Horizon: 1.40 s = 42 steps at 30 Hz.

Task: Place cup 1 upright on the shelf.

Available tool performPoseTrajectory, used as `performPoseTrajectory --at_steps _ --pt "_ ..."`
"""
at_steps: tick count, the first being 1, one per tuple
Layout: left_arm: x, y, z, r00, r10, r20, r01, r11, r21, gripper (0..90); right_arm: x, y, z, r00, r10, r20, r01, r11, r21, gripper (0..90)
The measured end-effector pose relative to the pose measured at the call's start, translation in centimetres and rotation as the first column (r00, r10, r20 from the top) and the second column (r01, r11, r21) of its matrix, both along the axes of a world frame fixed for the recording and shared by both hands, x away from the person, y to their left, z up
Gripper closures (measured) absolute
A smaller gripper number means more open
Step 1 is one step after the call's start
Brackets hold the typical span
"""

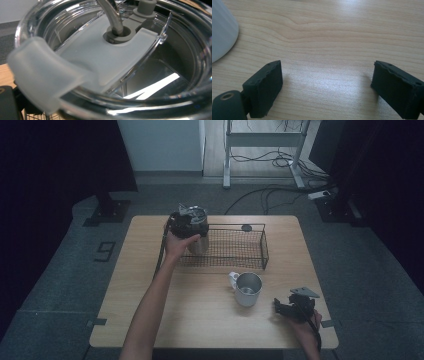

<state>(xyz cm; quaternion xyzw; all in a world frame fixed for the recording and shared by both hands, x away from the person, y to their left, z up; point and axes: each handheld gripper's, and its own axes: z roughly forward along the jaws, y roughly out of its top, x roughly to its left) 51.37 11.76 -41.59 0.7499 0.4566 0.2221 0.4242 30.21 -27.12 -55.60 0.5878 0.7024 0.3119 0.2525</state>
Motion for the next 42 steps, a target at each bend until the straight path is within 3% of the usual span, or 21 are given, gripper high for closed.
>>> performPoseTrajectory --at_steps 34,42 --pt "0.9 -0.5 -3.5 0.9952 0.044 -0.087 -0.043 0.9989 0.020 4.0 0.0 0.0 0.0 1.0000 0.005 0.003 -0.005 1.000 -0.001 11.0" --pt "0.8 -0.9 -3.9 0.9950 0.048 -0.088 -0.045 0.9983 0.037 3.9 0.0 0.0 0.0 1.0000 0.004 0.003 -0.004 1.000 -0.001 11.1"
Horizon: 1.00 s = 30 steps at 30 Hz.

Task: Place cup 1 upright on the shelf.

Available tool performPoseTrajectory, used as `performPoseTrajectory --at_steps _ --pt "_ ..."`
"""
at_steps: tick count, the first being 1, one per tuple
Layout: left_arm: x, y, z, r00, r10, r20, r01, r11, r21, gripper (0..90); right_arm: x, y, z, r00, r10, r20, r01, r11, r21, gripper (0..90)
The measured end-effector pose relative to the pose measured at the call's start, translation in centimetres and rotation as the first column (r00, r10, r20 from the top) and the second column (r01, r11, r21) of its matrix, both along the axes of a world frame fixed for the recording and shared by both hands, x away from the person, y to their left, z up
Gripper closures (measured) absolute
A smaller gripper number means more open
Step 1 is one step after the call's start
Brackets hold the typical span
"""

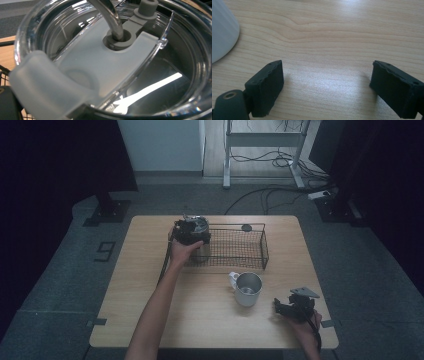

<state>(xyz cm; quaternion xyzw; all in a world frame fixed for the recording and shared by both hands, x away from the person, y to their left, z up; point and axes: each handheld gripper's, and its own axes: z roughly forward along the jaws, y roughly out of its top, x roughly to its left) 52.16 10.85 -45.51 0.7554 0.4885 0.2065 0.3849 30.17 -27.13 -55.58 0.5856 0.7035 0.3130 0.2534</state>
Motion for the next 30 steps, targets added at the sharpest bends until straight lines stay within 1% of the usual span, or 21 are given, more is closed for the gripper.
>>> performPoseTrajectory --at_steps 5,10,19,22,26,28,29,30 --pt "-0.2 0.2 -0.2 1.0000 -0.004 -0.007 0.004 1.0000 -0.004 3.7 0.0 0.0 0.0 1.0000 0.000 0.000 0.000 1.000 0.000 11.1" --pt "-0.9 -0.1 -0.4 0.9997 -0.023 0.007 0.023 0.9996 0.017 2.9 0.0 0.0 0.0 1.0000 0.000 0.000 0.000 1.000 0.000 11.1" --pt "-1.1 -0.3 -0.2 0.9997 -0.010 0.021 0.010 0.9996 0.027 2.9 0.0 0.0 0.0 1.0000 -0.002 0.000 0.002 1.000 0.001 11.5" --pt "-1.2 -0.2 0.0 0.9997 -0.014 0.021 0.014 0.9998 0.012 2.5 0.0 0.0 0.0 1.0000 -0.001 0.001 0.001 1.000 0.001 11.6" --pt "-1.4 -0.1 0.3 0.9997 -0.011 0.024 0.011 0.9999 0.006 2.4 0.0 0.0 0.0 1.0000 -0.001 0.001 0.001 1.000 0.001 11.7" --pt "-1.7 0.2 0.6 0.9993 -0.004 0.036 0.005 0.9999 -0.015 2.1 0.0 0.0 0.0 1.0000 -0.001 0.001 0.001 1.000 0.001 11.7" --pt "-2.0 0.4 0.8 0.9988 -0.005 0.048 0.006 0.9995 -0.031 1.8 0.0 0.0 0.0 1.0000 -0.001 0.001 0.001 1.000 0.001 11.7" --pt "-2.3 0.5 1.0 0.9982 -0.005 0.060 0.007 0.9994 -0.034 2.0 0.0 0.0 0.0 1.0000 -0.001 0.001 0.001 1.000 0.001 11.7"
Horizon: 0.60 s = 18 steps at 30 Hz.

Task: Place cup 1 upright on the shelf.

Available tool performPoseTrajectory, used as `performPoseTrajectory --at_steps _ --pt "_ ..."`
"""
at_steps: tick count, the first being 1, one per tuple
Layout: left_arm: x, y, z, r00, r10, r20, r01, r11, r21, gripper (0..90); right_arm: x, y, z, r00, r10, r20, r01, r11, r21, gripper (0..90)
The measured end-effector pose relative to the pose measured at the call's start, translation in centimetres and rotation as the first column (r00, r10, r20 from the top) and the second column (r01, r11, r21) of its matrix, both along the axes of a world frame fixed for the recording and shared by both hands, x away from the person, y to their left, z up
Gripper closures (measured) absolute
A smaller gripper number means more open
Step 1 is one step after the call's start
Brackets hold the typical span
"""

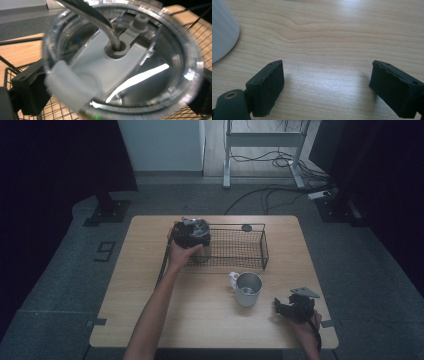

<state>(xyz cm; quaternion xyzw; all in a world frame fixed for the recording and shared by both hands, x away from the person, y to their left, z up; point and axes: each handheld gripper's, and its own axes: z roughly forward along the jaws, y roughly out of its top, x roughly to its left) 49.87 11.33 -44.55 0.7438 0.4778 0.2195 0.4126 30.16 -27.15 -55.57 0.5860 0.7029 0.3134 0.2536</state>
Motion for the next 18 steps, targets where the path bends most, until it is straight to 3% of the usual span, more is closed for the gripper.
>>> performPoseTrajectory --at_steps 10,13,18 --pt "-2.3 1.2 1.2 0.9990 -0.005 0.044 0.005 1.0000 0.005 4.0 0.0 0.0 0.0 1.0000 -0.001 0.000 0.001 1.000 0.000 11.9" --pt "-2.9 1.9 1.3 0.9987 -0.012 0.050 0.013 0.9997 -0.018 4.1 0.0 0.0 0.0 1.0000 -0.002 0.000 0.002 1.000 0.000 11.9" --pt "-4.2 2.8 1.5 0.9979 -0.021 0.062 0.023 0.9995 -0.022 4.6 0.0 0.0 0.0 1.0000 -0.007 0.000 0.007 1.000 0.001 12.0"
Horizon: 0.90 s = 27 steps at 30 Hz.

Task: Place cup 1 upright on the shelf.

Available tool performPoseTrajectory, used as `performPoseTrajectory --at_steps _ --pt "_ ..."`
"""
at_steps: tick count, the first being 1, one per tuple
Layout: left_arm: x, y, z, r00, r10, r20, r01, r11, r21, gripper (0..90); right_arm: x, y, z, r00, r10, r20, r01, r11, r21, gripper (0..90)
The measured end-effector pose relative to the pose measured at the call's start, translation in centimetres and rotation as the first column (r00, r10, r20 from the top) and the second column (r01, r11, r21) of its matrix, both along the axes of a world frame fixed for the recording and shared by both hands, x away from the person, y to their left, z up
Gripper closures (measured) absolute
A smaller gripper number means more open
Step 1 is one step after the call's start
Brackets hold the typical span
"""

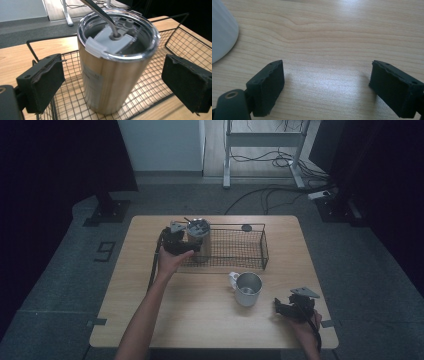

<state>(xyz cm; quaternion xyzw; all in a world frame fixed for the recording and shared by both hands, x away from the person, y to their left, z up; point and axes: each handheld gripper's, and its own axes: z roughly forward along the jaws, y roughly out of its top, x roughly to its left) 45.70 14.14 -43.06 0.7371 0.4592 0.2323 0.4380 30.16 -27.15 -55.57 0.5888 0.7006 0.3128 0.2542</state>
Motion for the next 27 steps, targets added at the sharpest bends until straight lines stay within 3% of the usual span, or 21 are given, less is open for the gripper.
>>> performPoseTrajectory --at_steps 10,15,19,27 --pt "-4.3 1.1 -0.3 0.9997 -0.025 0.004 0.025 0.9996 -0.010 6.5 0.0 0.0 0.0 1.0000 0.000 0.000 0.000 1.000 0.001 12.3" --pt "-6.4 1.9 -0.8 0.9974 -0.072 0.008 0.072 0.9969 -0.031 7.0 0.0 0.0 0.0 1.0000 0.000 0.000 0.000 1.000 0.001 12.4" --pt "-8.2 2.3 -1.1 0.9960 -0.084 0.030 0.084 0.9962 -0.023 7.4 0.0 0.0 0.0 1.0000 0.001 0.000 -0.001 1.000 0.001 12.4" --pt "-11.2 3.0 -2.5 0.9940 -0.106 0.024 0.107 0.9942 -0.016 8.2 0.0 0.0 0.0 1.0000 0.002 0.000 -0.002 1.000 0.001 12.6"
